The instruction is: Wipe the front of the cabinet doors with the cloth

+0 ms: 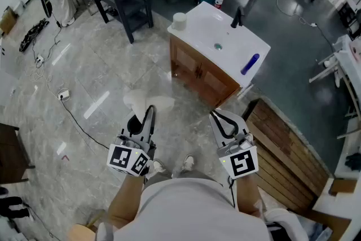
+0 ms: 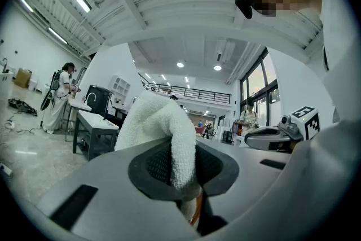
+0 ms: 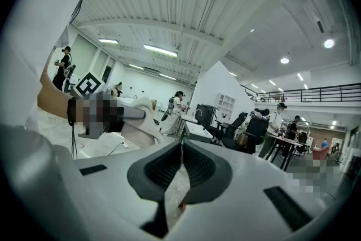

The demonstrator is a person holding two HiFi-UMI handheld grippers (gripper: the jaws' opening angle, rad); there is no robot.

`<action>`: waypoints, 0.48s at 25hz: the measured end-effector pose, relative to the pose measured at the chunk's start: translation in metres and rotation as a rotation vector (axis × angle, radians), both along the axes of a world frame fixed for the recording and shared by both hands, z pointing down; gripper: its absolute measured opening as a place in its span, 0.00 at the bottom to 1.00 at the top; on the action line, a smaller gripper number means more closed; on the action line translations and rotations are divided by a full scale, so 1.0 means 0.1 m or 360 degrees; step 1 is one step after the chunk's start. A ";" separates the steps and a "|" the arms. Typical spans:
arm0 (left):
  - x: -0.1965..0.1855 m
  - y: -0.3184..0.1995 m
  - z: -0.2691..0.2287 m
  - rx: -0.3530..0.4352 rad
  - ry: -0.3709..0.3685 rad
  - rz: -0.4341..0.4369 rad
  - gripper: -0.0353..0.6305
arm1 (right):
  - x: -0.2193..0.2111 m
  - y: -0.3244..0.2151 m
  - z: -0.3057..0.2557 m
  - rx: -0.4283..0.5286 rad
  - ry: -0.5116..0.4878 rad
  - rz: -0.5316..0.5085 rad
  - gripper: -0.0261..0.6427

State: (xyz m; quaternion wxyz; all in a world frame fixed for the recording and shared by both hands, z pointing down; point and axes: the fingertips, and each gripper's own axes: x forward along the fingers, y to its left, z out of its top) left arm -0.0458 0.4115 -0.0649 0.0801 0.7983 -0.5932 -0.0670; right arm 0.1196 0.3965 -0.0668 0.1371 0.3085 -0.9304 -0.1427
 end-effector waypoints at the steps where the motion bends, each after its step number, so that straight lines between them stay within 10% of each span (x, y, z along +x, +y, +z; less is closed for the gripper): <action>1: 0.02 -0.01 0.01 -0.0003 -0.0003 -0.0004 0.14 | 0.01 -0.02 0.01 0.0000 0.0008 -0.0011 0.10; 12: 0.27 -0.24 0.17 -0.0032 -0.0029 -0.0100 0.14 | 0.32 -0.36 0.24 0.0028 0.0046 0.0039 0.11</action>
